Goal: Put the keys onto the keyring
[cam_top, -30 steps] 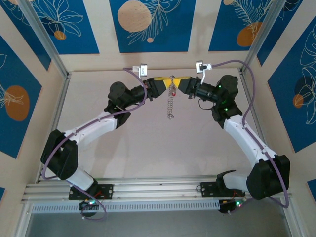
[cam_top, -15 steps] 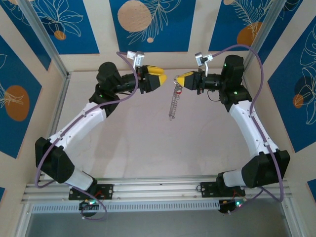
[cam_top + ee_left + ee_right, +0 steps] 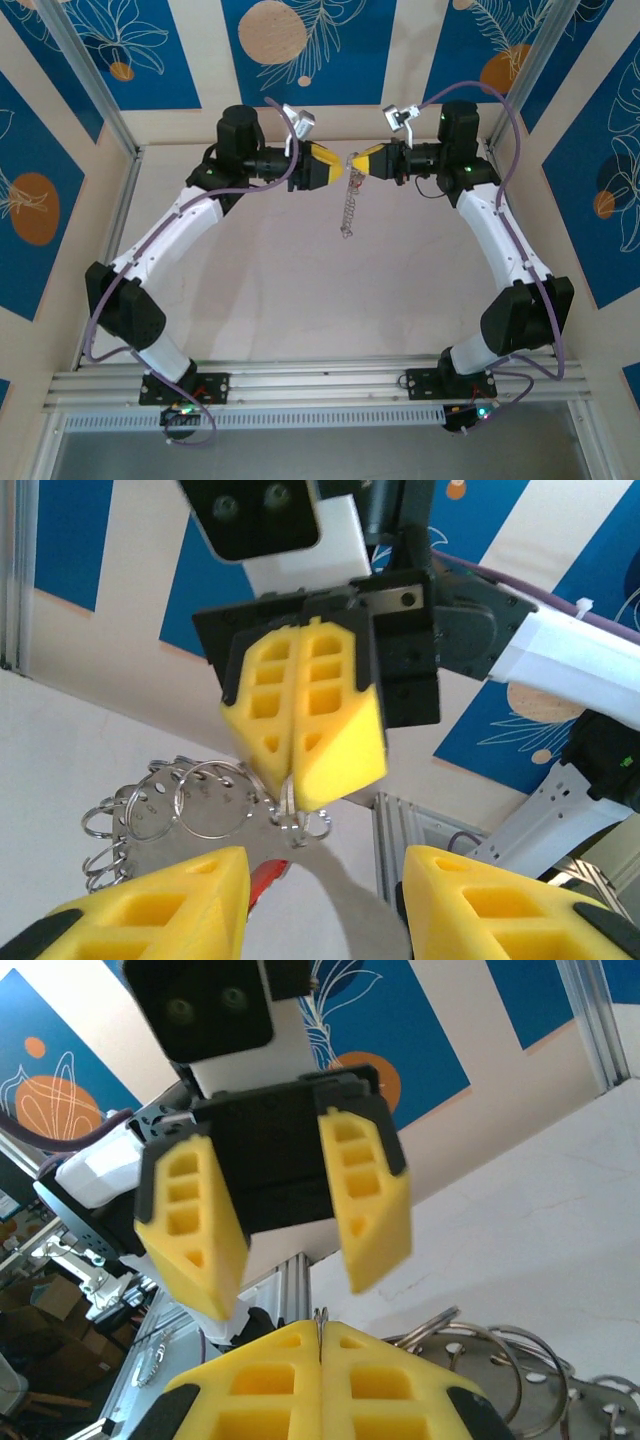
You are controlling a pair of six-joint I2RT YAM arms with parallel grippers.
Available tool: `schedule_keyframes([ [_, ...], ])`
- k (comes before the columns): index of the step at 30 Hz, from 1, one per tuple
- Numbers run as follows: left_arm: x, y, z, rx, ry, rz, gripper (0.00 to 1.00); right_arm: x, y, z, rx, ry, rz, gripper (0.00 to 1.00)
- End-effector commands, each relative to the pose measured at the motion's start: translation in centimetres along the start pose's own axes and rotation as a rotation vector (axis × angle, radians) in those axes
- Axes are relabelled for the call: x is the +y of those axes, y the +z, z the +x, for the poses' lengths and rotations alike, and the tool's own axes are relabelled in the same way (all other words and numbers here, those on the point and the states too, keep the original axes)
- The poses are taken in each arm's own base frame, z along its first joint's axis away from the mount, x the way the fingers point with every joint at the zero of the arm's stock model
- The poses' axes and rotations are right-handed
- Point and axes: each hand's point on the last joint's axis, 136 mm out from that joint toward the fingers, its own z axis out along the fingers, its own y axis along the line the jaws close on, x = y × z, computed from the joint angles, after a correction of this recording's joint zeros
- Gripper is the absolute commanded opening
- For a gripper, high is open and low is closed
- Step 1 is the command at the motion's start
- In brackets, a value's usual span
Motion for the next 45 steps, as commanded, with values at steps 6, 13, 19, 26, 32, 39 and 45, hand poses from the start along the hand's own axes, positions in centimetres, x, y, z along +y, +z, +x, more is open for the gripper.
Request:
schedule_keyframes([
  [6,-0.6,-0.2,-0.7,0.009,0.037,0.047,0.44,1.6,0.8,0.0,0.029,-0.022,-0.063,0.00],
  [13,-0.3,0.0,-0.8,0.003,0.032,0.050,0.43,1.7,1.1,0.1,0.032,-0.026,-0.062,0.00],
  [19,-0.2,0.1,-0.9,-0.001,0.026,0.059,0.40,1.6,1.4,0.3,0.036,-0.025,-0.063,0.00],
  [26,-0.1,0.3,-1.1,-0.011,0.021,0.070,0.31,1.5,1.5,0.4,0.038,-0.023,-0.064,0.00],
  [32,-0.1,0.5,-1.1,-0.015,0.016,0.086,0.21,1.3,1.7,0.4,0.039,-0.022,-0.062,0.00],
  [39,-0.4,0.9,-1.1,-0.018,0.019,0.112,0.00,1.4,1.9,0.2,0.036,-0.024,-0.061,0.00],
  [45,-0.4,1.0,-1.2,-0.046,0.022,0.110,0.00,1.6,1.7,-0.7,0.017,-0.033,-0.033,0.06],
])
